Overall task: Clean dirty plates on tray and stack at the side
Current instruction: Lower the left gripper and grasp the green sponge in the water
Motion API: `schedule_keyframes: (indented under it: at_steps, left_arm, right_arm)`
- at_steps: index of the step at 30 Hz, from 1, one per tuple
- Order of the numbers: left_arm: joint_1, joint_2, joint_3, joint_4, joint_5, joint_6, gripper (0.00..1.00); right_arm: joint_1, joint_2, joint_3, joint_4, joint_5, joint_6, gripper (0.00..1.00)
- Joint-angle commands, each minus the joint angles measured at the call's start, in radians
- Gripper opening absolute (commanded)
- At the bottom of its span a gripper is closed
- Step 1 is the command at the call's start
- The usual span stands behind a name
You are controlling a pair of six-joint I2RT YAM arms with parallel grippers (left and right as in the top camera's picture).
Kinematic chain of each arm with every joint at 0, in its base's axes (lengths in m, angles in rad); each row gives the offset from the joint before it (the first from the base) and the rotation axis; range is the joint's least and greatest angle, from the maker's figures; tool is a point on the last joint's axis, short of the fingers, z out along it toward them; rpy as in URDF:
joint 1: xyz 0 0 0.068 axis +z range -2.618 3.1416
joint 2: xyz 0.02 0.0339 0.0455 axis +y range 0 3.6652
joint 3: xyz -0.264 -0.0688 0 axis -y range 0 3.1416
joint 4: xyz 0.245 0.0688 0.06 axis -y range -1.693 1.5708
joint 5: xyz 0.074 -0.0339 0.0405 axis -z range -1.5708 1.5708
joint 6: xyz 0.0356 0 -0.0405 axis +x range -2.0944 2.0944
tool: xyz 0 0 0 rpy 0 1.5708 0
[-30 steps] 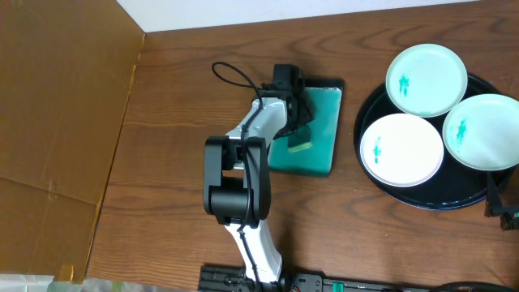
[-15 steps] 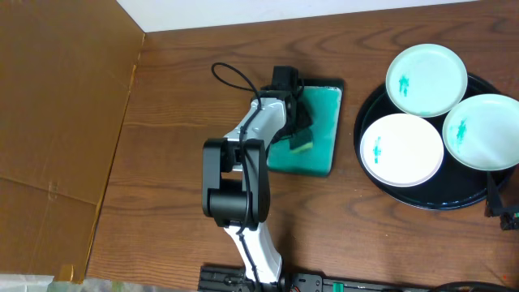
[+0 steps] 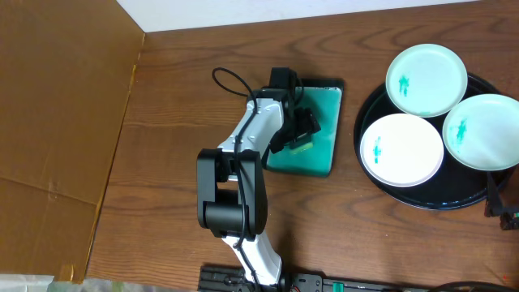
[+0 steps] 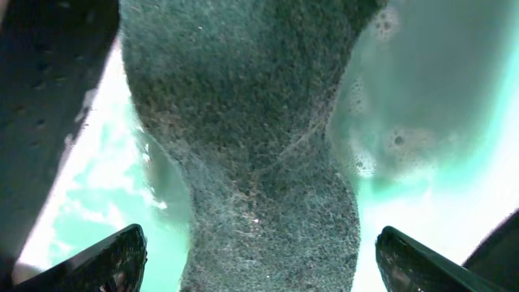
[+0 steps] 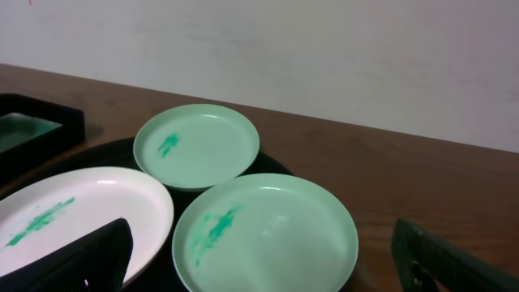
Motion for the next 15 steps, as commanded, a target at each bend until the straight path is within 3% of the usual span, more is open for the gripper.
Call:
schedule_keyframes:
  at_steps: [1,6,8,10,11,12,15]
  left_arm:
    - [-0.007,0.021,-0.023,0.01,0.012,-0.008,0.9]
    - [-0.007,0.06,-0.023,0.044,0.002,0.003,0.82]
    - [-0.007,0.067,-0.023,0.041,0.002,0.003,0.64]
    - [-0.007,0.067,-0.023,0.04,0.002,0.003,0.26]
    - [-0.007,0.067,-0.021,0.041,0.002,0.003,0.14]
    - [-0.007,0.067,-0.021,0.041,0.002,0.003,0.08]
    - [-0.007,0.067,-0.021,0.04,0.002,0.003,0.08]
  right_arm:
    - [-0.005,-0.005,-0.001,-0.004,0.006,-0.01,0.99]
    - [-0.005,-0.005,-0.001,-0.004,0.006,-0.01,0.99]
    - [-0.005,-0.005,-0.001,-0.004,0.006,-0.01,0.99]
    - [-0.005,-0.005,-0.001,-0.004,0.006,-0.01,0.99]
    - [-0.005,-0.005,-0.001,-0.004,0.006,-0.01,0.99]
    - [-0.005,-0.005,-0.001,-0.004,0.006,-0.01,0.99]
    - [-0.005,-0.005,-0.001,-0.004,0.006,-0.01,0.99]
